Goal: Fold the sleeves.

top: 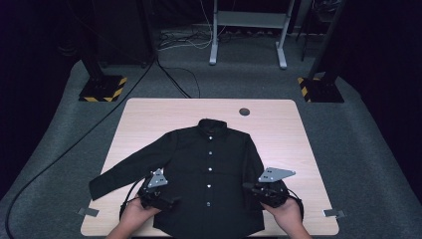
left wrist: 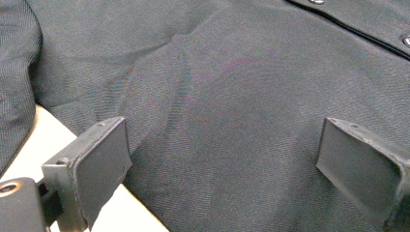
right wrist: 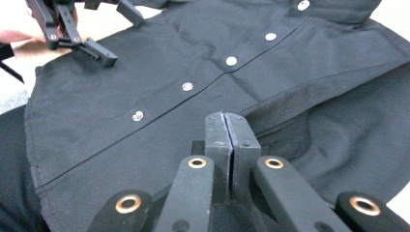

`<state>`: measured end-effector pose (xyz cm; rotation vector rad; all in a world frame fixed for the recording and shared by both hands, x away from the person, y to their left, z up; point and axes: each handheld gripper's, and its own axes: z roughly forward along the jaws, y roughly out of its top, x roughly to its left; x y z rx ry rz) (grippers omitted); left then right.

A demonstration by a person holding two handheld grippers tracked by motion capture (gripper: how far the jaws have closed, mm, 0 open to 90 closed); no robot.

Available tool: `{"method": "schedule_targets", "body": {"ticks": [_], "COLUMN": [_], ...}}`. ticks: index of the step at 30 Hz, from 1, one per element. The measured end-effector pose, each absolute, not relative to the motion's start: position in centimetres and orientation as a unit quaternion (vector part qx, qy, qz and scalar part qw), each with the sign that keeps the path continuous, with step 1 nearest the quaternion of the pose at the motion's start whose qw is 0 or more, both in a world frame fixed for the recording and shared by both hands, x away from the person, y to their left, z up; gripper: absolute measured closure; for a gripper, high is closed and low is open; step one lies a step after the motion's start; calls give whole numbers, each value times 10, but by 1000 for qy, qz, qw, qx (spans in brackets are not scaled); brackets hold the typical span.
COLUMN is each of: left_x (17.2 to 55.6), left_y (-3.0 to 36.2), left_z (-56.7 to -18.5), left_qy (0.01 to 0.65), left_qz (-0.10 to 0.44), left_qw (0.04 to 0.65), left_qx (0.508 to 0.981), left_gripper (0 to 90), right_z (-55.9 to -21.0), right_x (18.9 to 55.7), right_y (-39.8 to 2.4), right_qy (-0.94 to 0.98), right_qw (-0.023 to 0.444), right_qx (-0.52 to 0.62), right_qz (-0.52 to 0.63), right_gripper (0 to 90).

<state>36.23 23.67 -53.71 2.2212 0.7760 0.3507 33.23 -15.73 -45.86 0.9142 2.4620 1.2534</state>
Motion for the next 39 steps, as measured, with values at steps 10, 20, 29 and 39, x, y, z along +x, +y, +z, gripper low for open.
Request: {"method": "schedule_targets", "body": {"ticks": [10, 20, 29, 39], "left_x": [362, 362, 362, 362], "left_y": [237, 237, 237, 237], "left_z": [-537, -537, -537, -537], "left_qy": [303, 303, 303, 303], "left_qz": [137, 137, 137, 137], "left_qw": [372, 372, 372, 372], "left_qx": [867, 867, 867, 867], "left_gripper": [48, 48, 49, 48], "right_z": [-471, -481, -487, -491], "right_x": [335, 341, 343, 340], "right_y": [-140, -124, -116, -103], "right_qy": [850, 850, 858, 869], "right_qw": [94, 76, 82, 87], "right_qx": [306, 307, 304, 293], "right_qz": [419, 421, 405, 388], "right_gripper": [893, 893, 893, 874]}}
